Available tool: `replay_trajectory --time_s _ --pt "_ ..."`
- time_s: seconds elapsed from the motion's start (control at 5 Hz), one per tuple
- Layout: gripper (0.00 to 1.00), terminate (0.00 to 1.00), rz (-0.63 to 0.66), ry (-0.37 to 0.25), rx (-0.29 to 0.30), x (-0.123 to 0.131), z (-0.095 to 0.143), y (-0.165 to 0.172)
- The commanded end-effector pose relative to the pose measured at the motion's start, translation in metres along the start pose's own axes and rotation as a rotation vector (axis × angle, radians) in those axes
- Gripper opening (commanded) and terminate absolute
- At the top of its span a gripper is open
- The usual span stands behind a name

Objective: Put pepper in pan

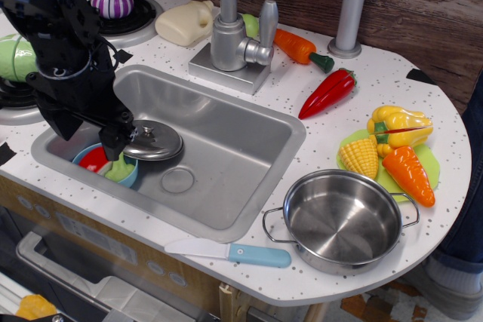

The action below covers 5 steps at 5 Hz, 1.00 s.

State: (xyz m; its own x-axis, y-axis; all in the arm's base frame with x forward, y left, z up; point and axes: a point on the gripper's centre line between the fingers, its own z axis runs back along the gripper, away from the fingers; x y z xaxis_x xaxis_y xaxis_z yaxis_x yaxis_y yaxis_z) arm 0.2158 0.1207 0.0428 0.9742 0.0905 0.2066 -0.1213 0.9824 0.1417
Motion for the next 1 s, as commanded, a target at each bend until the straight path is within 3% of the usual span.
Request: replay_trajectory --time_s 0.0,0.6,0.8 --pt "1.00 0.00 0.000 0.000 0.000 0.000 0.000 0.000" --pt "1.00 0.00 -0.053 -0.095 -0.074 0.052 0.038 -0.086" --pt "1.00 0.00 -0.087 -0.082 -0.053 0.077 0.046 -0.110"
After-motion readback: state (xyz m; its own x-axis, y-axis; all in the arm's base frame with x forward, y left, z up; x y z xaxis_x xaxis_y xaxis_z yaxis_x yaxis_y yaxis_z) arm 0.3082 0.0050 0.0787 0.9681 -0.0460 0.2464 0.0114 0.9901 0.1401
